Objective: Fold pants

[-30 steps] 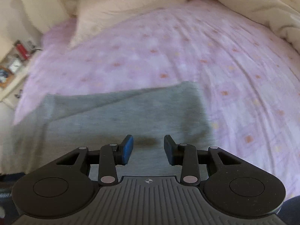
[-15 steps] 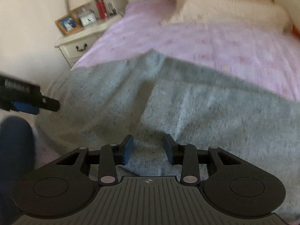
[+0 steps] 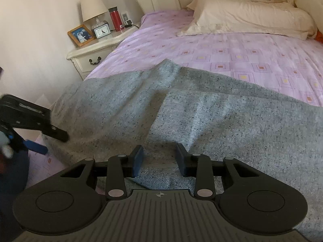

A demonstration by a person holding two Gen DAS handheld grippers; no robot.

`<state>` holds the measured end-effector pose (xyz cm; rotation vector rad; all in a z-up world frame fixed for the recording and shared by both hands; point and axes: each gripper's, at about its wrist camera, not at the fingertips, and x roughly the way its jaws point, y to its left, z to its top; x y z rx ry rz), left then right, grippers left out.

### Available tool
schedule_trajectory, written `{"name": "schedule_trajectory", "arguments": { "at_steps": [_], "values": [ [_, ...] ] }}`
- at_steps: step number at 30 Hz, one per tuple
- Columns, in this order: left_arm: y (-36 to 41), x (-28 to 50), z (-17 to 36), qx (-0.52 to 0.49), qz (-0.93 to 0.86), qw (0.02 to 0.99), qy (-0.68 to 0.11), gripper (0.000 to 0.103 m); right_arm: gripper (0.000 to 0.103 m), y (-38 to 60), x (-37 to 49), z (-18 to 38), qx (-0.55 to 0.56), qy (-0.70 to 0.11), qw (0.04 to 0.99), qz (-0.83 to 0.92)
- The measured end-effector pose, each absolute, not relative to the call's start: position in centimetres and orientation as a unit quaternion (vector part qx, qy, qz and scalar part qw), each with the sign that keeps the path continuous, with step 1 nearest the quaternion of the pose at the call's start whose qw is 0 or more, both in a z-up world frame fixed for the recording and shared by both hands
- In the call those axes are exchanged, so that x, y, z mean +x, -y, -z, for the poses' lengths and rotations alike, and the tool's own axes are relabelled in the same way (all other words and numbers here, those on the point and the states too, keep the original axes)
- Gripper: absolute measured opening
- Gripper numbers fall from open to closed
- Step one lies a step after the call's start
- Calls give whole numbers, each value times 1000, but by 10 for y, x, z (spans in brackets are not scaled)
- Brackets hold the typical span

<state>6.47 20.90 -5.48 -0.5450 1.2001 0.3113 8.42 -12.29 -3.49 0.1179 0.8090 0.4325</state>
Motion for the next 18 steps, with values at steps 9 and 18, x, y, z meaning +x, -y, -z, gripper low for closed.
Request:
{"name": "schedule_trajectory", "arguments": {
  "at_steps": [9,18],
  "values": [
    [-247,98,64,-327,-181,778,-506,96,34,124,85,36,65,-385,896,-211],
    [-264,98,60,-363,-210,785,-457,62,34,123,85,36,70,-382,898,-208]
  ]
}}
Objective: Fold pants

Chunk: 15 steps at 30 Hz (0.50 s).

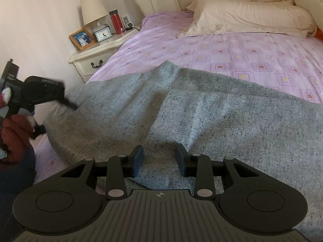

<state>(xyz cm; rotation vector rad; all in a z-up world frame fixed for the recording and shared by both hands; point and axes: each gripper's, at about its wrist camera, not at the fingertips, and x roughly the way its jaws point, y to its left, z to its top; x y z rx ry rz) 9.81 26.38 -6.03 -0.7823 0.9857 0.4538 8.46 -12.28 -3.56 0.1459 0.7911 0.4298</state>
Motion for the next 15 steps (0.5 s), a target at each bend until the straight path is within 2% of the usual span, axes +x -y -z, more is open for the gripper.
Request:
{"name": "schedule_trajectory", "arguments": {
  "at_steps": [1,2,3,5,10,14,15],
  "values": [
    [-263,94,56,-359,-198,792,-453,52,34,123,84,35,71,-382,898,-207],
    [-261,90,50,-347,-195,800,-449,35,34,122,85,34,70,-383,898,-206],
    [-257,88,43,-327,-199,809,-446,30,34,122,85,32,69,-385,897,-205],
    [-248,86,29,-290,-192,830,-436,28,26,121,84,24,64,-383,902,-191],
    [-222,76,0,-213,-179,872,-403,28,25,123,80,8,59,-349,918,-178],
    [-203,64,-26,-163,-154,901,-372,27,18,106,84,35,8,-406,889,-212],
    [-198,61,-30,-152,-149,906,-365,27,18,105,80,37,1,-385,897,-217]
  ]
}}
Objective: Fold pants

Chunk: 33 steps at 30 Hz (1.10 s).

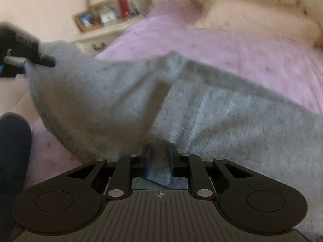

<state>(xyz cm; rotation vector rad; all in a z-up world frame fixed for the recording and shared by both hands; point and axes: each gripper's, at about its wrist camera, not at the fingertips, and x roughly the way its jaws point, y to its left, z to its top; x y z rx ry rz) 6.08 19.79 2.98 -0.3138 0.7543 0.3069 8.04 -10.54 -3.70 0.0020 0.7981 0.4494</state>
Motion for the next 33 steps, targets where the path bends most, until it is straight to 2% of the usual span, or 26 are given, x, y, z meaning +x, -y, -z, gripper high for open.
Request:
{"name": "schedule_trajectory", "arguments": {
  "at_steps": [6,11,16,21,22,25,29,33],
  "values": [
    [-141,36,-64,-31,-98,947,-305,27,17,135,95,30,87,-406,887,-203],
    [-56,21,-75,104,-18,963,-249,28,17,180,98,25,145,-408,888,-154],
    [22,18,-41,194,104,939,-264,40,18,230,95,30,233,-419,872,-94],
    [49,5,-9,226,164,910,-307,40,20,266,98,32,279,-426,859,-48],
    [47,0,-8,226,165,910,-306,40,27,269,97,30,276,-420,864,-40],
    [36,-5,-10,221,173,908,-310,40,29,283,95,23,289,-387,875,-18],
    [17,-12,-10,224,179,900,-329,40,54,294,92,17,324,-338,883,-24],
    [5,-15,-5,210,173,889,-369,40,60,288,111,30,358,-369,854,-85]
  ]
}}
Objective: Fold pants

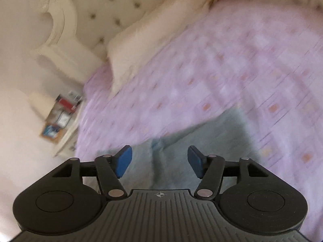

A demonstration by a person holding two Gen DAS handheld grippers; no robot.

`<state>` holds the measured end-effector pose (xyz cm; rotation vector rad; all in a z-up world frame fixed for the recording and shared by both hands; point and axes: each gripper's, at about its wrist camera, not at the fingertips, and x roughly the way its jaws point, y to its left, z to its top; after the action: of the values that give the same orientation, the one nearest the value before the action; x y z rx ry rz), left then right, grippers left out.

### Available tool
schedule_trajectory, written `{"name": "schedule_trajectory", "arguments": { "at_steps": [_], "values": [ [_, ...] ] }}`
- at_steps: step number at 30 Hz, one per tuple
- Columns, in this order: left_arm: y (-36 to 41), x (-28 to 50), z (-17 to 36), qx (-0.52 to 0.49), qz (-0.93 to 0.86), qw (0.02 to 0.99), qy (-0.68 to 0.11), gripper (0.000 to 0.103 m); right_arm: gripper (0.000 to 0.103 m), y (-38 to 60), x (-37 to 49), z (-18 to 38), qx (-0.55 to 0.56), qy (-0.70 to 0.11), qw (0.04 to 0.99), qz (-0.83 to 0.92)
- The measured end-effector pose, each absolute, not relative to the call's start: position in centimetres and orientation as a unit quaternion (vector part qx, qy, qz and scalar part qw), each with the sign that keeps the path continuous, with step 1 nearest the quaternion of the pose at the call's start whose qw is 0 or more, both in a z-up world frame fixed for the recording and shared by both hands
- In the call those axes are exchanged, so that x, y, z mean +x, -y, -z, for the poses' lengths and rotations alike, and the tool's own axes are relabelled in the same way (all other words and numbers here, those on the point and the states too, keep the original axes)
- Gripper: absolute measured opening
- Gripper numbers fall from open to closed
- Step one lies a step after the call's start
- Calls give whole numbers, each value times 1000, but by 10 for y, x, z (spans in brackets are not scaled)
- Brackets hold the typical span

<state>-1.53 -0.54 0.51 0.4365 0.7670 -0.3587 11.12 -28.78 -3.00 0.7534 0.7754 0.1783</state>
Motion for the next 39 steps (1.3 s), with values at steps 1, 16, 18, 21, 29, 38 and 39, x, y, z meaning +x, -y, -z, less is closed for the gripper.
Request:
{"name": "schedule_trajectory", "arguments": {
  "at_steps": [1,16,18,21,29,38,39],
  "values": [
    [1,-14,-7,199,167,890,-374,40,61,284,119,37,359,-383,846,-92],
    [-38,-7,-1,128,118,880,-441,40,15,195,149,-22,267,-380,861,-207],
    [-20,-14,-1,149,139,882,-425,40,15,182,153,-51,255,-351,872,-229],
    [8,-17,-3,171,172,882,-404,42,15,160,157,-82,212,-328,885,-256],
    [48,18,6,199,138,908,-342,44,14,132,151,-124,135,-296,895,-305],
    [-17,55,44,58,64,859,-504,42,13,228,114,-84,198,-311,914,-170],
    [-20,55,43,50,64,857,-509,42,12,240,110,-71,209,-324,911,-146]
  ]
}}
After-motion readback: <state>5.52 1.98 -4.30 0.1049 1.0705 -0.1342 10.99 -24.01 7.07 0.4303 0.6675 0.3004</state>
